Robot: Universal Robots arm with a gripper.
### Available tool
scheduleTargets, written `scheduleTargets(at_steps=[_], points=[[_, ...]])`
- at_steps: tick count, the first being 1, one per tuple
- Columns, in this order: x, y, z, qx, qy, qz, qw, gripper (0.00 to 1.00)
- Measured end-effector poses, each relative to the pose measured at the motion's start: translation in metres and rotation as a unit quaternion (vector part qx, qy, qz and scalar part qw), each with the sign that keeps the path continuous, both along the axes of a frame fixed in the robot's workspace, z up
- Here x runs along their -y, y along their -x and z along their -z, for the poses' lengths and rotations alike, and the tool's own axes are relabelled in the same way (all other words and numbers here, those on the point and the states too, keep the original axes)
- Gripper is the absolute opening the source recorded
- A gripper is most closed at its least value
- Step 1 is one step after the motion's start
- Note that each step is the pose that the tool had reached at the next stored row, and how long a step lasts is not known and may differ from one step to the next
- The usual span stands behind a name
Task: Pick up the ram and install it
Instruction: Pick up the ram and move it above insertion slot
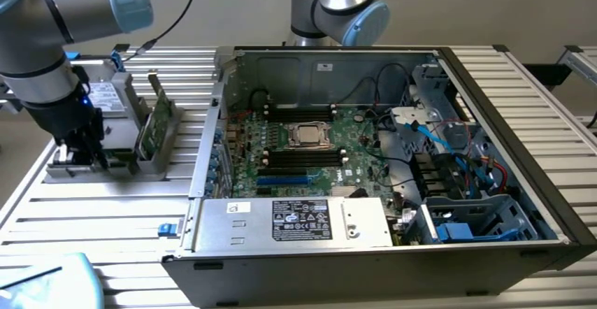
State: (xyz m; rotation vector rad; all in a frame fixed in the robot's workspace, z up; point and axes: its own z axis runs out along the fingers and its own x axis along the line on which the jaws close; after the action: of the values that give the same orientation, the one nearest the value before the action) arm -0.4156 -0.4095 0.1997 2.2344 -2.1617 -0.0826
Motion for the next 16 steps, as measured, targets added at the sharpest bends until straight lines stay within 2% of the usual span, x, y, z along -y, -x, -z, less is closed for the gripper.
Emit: scheduleTargets(at_steps=[16], points=[[0.0000,0.0000,-0.0085,0.0000,-0.0078,0.000,1.0000,0.14]])
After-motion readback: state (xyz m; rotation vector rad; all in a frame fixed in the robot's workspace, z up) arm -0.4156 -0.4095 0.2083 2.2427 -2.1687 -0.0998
